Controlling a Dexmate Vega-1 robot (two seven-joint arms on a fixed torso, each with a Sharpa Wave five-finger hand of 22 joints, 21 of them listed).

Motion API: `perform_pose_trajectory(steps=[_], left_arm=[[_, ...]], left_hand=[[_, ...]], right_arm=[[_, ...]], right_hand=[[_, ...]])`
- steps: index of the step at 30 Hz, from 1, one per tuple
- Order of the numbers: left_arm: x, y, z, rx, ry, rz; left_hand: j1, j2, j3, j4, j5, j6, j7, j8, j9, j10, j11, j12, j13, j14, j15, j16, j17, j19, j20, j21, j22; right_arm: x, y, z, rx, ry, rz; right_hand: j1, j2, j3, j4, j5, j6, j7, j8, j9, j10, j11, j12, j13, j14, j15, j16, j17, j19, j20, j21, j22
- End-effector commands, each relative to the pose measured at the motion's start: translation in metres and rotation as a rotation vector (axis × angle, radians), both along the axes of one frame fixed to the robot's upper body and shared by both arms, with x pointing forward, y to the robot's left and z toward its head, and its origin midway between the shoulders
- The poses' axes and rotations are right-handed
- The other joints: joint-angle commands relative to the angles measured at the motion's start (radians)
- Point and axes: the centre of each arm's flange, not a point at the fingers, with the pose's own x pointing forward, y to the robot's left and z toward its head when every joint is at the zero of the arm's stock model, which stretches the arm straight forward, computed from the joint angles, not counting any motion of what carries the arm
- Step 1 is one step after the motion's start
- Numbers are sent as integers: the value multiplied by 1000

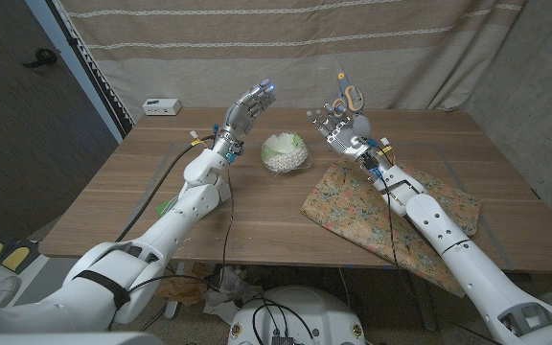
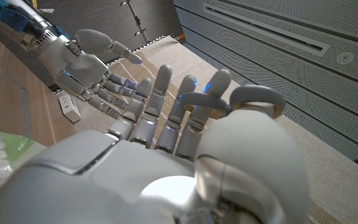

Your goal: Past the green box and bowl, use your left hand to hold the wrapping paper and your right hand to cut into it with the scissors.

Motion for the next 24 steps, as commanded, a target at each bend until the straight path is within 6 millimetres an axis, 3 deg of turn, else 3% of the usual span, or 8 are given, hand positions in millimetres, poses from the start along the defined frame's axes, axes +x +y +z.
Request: perform_pose_trajectory(steps=[1, 7, 11, 14, 18, 24], left_arm=[[1, -1, 2, 1, 1, -3], [1, 0, 1, -2, 1, 0], [2, 0, 2, -4, 0, 1], [2, 0, 2, -4, 1, 2], [3, 1, 2, -4, 5, 2], [4, 1, 3, -1, 5, 2]], left_hand=[[8, 9, -3, -3, 1, 8, -1, 2, 4, 11, -2, 4, 3, 2, -164, 10, 2, 4, -6, 5, 3], [8, 9, -3, -3, 1, 10, -2, 1, 3, 12, -2, 3, 3, 2, -164, 10, 2, 4, -5, 5, 3], [8, 9, -3, -3, 1, 10, -2, 1, 3, 12, -2, 3, 3, 2, -164, 10, 2, 4, -5, 5, 3], [9, 9, -3, -3, 1, 11, -2, 0, 3, 12, -2, 3, 3, 3, -164, 10, 2, 4, -5, 5, 3], [9, 9, -3, -3, 1, 12, -2, 0, 3, 12, -2, 3, 3, 3, -164, 10, 2, 5, -5, 6, 3], [9, 9, -3, -3, 0, 13, -2, -1, 3, 13, -2, 3, 3, 2, -164, 10, 2, 5, -5, 6, 3]], right_arm=[[-1, 1, 2, 4, -10, -5], [0, 1, 3, -4, -11, -18], [1, 0, 3, -15, -14, -28], [2, 0, 3, -23, -17, -27], [3, -1, 3, -41, -7, -52], [4, -5, 3, -69, -20, -103]], right_hand=[[-5, -5, 2, -9, 10, -8, 12, 7, -2, 8, 4, 180, 0, -44, -158, 139, 164, 25, -42, 81, 75], [-9, -6, 3, -10, 11, -2, 25, 18, 4, 11, 12, 190, 6, -51, -158, 180, 205, 38, -49, 126, 114], [-23, -15, -4, -7, 8, -18, 31, 22, 14, -10, 23, 197, 21, -74, -156, 183, 206, 19, -47, 148, 141], [-52, -30, -17, 3, 2, -45, 36, 13, 11, -32, 26, 193, 21, -93, -155, 174, 194, 5, -43, 157, 151], [-115, -51, -36, 28, -7, -66, 63, -7, -11, -52, 50, 186, 9, -114, -151, 158, 172, -16, -29, 159, 150], [-153, -64, -43, 42, -11, -94, 89, -21, -19, -65, 63, 185, 3, -128, -148, 150, 161, -27, -22, 161, 147]])
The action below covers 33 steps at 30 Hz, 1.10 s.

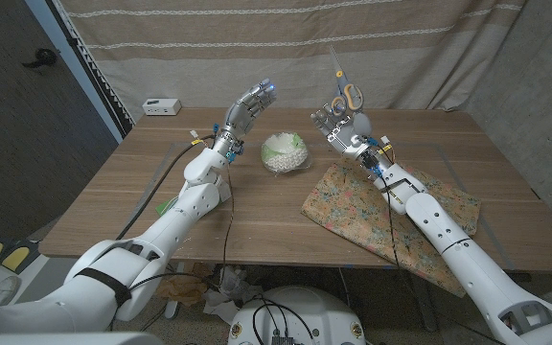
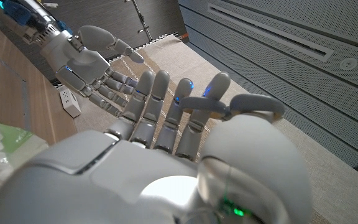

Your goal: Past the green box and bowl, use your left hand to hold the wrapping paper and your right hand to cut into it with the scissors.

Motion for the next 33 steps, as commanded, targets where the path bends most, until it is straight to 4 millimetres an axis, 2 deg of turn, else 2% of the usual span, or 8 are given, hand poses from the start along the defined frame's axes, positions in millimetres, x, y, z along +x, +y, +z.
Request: perform_pose_trajectory(steps=[1, 11, 18, 20, 21, 26, 30, 33], left_arm=[[2, 1, 2, 2, 0, 2], [4, 1, 3, 2, 1, -1], [6, 2, 4, 2, -1, -1], [6, 2, 5, 4, -1, -2], [7, 1, 5, 4, 0, -3], [9, 1, 5, 10, -1, -5], [9, 2, 9, 47, -17, 11], [6, 14, 15, 92, -49, 76]], left_hand=[[4, 4, -3, -3, 0, 10, 2, -1, 3, 7, 3, 3, 3, 2, -164, 2, 2, 4, -5, 5, 3], [5, 4, -3, -3, 0, 11, 2, -3, 3, 8, 3, 2, 3, 2, -164, 2, 2, 4, -6, 5, 3], [6, 4, -3, -3, 0, 12, 2, -4, 3, 8, 3, 2, 3, 2, -164, 3, 2, 6, -6, 6, 3], [6, 4, -3, -3, 0, 13, 2, -4, 3, 8, 3, 1, 3, 2, -164, 2, 2, 5, -5, 6, 3], [6, 4, -3, -3, 0, 13, 2, -5, 3, 8, 3, 1, 3, 2, -164, 2, 2, 4, -5, 6, 3], [7, 4, -3, -4, 0, 13, 2, -5, 3, 9, 3, 1, 3, 2, -164, 2, 2, 4, -6, 5, 3], [7, 3, -3, -4, 0, 14, 2, -7, 2, 9, 3, 1, 3, 1, -163, 2, 2, 3, -6, 5, 3], [-5, -19, -19, -4, -4, -17, 3, -28, 1, 2, 4, -4, 4, -11, -160, -1, 2, -5, -1, 2, 3]], right_arm=[[3, -4, 1, -48, -5, -74], [3, -6, 2, -70, -17, -111], [1, -7, 5, -101, -36, -129], [1, -7, 5, -111, -29, -142], [0, -7, 6, -116, -38, -139], [-2, -9, 8, -133, -56, -161], [-3, -10, 8, -142, -58, -170], [-4, -12, 9, -146, -68, -177]], right_hand=[[-40, -16, -6, 14, -4, -60, 67, -13, -5, -13, 13, 14, 0, -14, -151, -4, -4, -9, -22, 11, 1], [-99, -36, -10, 34, -11, -74, 86, -21, -10, -30, 33, 22, 8, -29, -128, -3, -6, -5, -15, 18, -6], [-190, -65, -18, 65, -26, -102, 117, -27, 1, -51, 66, 37, 31, -39, -98, 5, -1, -4, -1, 23, -15], [-201, -69, -18, 69, -29, -102, 117, -30, -3, -50, 70, 35, 23, -37, -94, 4, -6, 12, 3, 28, -17], [-216, -83, -20, 71, -36, -113, 123, -30, 4, -57, 74, 41, 34, -43, -83, 12, 6, 36, 5, 36, -19], [-259, -106, -20, 82, -52, -123, 150, -44, -5, -59, 92, 45, 35, -45, -65, 28, 26, 52, 5, 42, -26], [-282, -114, -20, 88, -60, -120, 156, -51, -14, -53, 102, 48, 31, -34, -55, 32, 22, 60, 5, 44, -30], [-302, -122, -19, 94, -68, -131, 162, -53, -5, -52, 107, 63, 50, -42, -49, 39, 33, 64, 8, 46, -33]])
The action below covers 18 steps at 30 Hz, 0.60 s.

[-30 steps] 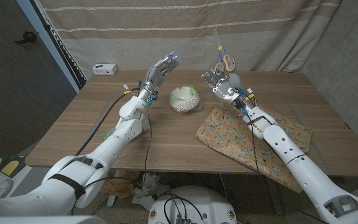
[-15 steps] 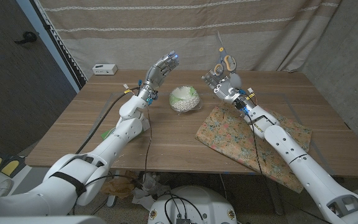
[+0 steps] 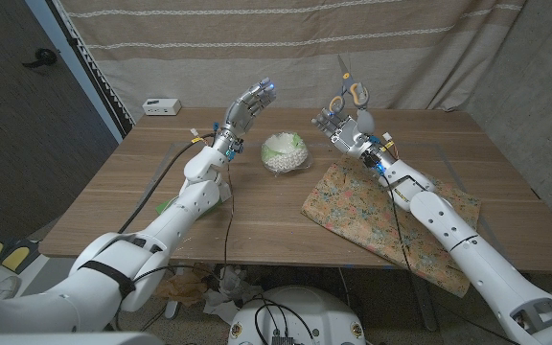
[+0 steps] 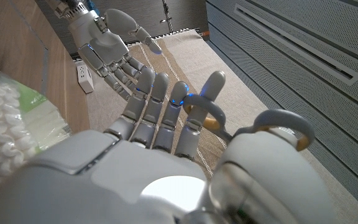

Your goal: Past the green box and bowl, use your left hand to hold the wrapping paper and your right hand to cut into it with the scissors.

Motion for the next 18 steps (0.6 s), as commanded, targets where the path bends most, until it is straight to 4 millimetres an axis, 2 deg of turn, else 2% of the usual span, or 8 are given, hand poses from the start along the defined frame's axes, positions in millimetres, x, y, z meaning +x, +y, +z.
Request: perform_pose_trajectory(steps=[1, 2, 3, 4, 7, 11, 18], left_arm=[[0, 21, 15, 106, -55, 106], [-1, 24, 17, 123, -60, 115], [-1, 26, 20, 151, -68, 124], [-2, 28, 23, 182, -75, 132], [-4, 31, 32, 278, -101, 156], [-5, 23, 39, 398, -121, 135], [-3, 7, 41, 465, -134, 65]], left_hand=[[-7, -21, -16, 1, -4, -27, -2, -19, 1, 9, 4, -1, 6, -13, -161, -1, 2, -7, 1, 1, 3], [-8, -23, -19, 1, -4, -30, -2, -21, 1, 17, 4, 3, 9, -15, -161, -1, 2, -9, 2, 0, 3], [-15, -25, -27, 3, -3, 2, 0, -9, 6, 57, 3, 23, 22, -18, -163, 1, 4, -9, 5, 0, 2], [-15, -25, -27, 3, -2, 4, 0, -8, 6, 58, 3, 23, 22, -18, -163, 1, 4, -9, 6, 0, 2], [-3, -24, -32, -5, 1, 115, -2, 26, 14, 76, 2, 36, 42, -20, -163, 4, 6, -11, 6, -2, 1], [1, -22, -31, -6, 2, 126, -1, 28, 14, 78, 2, 37, 44, -22, -164, 4, 6, -11, 10, -2, 1], [7, -22, -31, -8, 2, 141, -1, 31, 14, 72, 2, 35, 46, -33, -163, 0, 5, -12, 13, -3, 0]], right_arm=[[-4, -6, 4, -45, -49, -57], [-5, -7, 5, -47, -49, -62], [-5, -7, 5, -49, -44, -65], [-5, -8, 6, -55, -63, -69], [-7, -11, 7, -58, -67, -85], [-9, -17, 9, -69, -83, -107], [-15, -28, 13, -65, -104, -146]], right_hand=[[-31, -11, 0, 13, -13, -103, 111, -2, 14, 5, 9, 24, 31, 2, -52, 15, 16, 13, 8, 7, -2], [-36, -13, 0, 14, -15, -103, 111, -1, 18, 6, 9, 28, 34, 6, -50, 18, 16, 15, 8, 7, -3], [-39, -14, 0, 14, -16, -102, 113, 1, 20, 8, 9, 29, 35, 11, -52, 20, 16, 19, 6, 9, -3], [-42, -15, 2, 15, -18, -101, 114, 0, 20, 10, 9, 30, 34, 10, -52, 24, 22, 19, 6, 9, -4], [-44, -15, 6, 14, -21, -93, 116, 0, 18, 20, 10, 35, 32, 19, -54, 27, 18, 29, 3, 13, -5], [-43, -11, 11, 12, -22, -89, 114, 0, 19, 24, 9, 34, 25, 23, -56, 28, 14, 31, 2, 14, -6], [-35, -5, 21, 6, -24, -90, 116, -4, 20, 29, 10, 36, 17, 24, -60, 28, 6, 36, 1, 16, -11]])
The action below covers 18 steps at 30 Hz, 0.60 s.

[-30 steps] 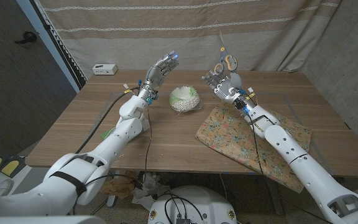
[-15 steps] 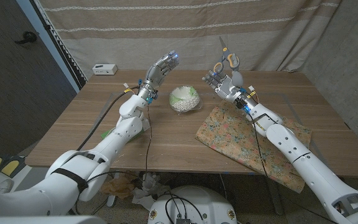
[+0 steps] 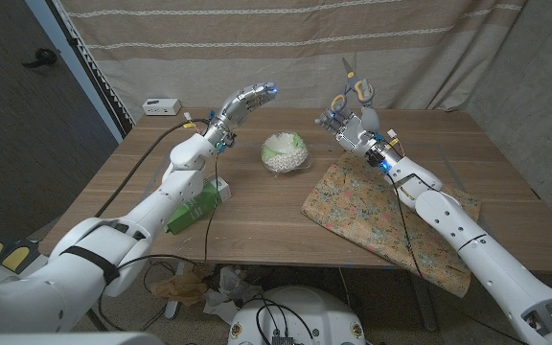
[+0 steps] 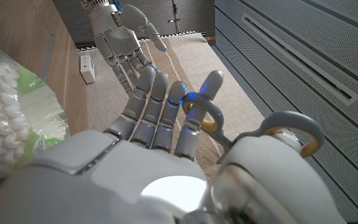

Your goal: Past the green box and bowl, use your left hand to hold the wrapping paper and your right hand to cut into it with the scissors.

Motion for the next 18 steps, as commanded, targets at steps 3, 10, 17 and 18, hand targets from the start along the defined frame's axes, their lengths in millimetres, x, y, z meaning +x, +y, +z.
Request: perform_pose_trajectory(steps=[3, 10, 17, 18], left_arm=[[-1, -12, 13, 199, -29, -39], [-4, -14, 15, 208, -43, -42], [-7, -16, 13, 213, -37, -58], [-6, -16, 13, 207, -30, -75]], left_hand=[[21, 0, 0, -6, 2, 27, 2, 8, 2, -4, -1, -1, 3, -14, -162, -3, 3, 0, 9, -4, 0], [23, 0, -1, -7, 2, 32, 2, 8, 2, -8, 0, -2, 4, -18, -162, -4, 2, -1, 11, -4, 0], [24, -1, -2, -7, 2, 37, 2, 9, 2, -11, -1, -3, 5, -22, -161, -5, 2, -2, 12, -5, 0], [24, -1, -2, -7, 2, 37, 2, 9, 2, -11, -1, -3, 5, -22, -161, -5, 2, -2, 12, -5, 0]], right_arm=[[-9, -20, 8, -7, -52, -74], [-12, -20, 7, -10, -51, -68], [-17, -24, 6, -10, -59, -69], [-17, -24, 6, -9, -59, -67]], right_hand=[[7, 17, 11, -7, -2, -70, 96, 0, 0, 11, -1, 4, -1, 13, -61, 5, -5, 10, 0, 5, -4], [15, 23, 16, -13, -2, -73, 94, -1, 4, 8, -2, 5, -4, 12, -60, 6, -9, 10, -1, 6, -8], [23, 28, 21, -18, -3, -74, 96, -6, 3, 2, -1, 7, -5, 7, -58, 4, -18, 10, -2, 6, -12], [24, 28, 21, -19, -3, -74, 94, -7, 1, 2, -2, 6, -6, 7, -58, 3, -19, 9, -1, 6, -12]])
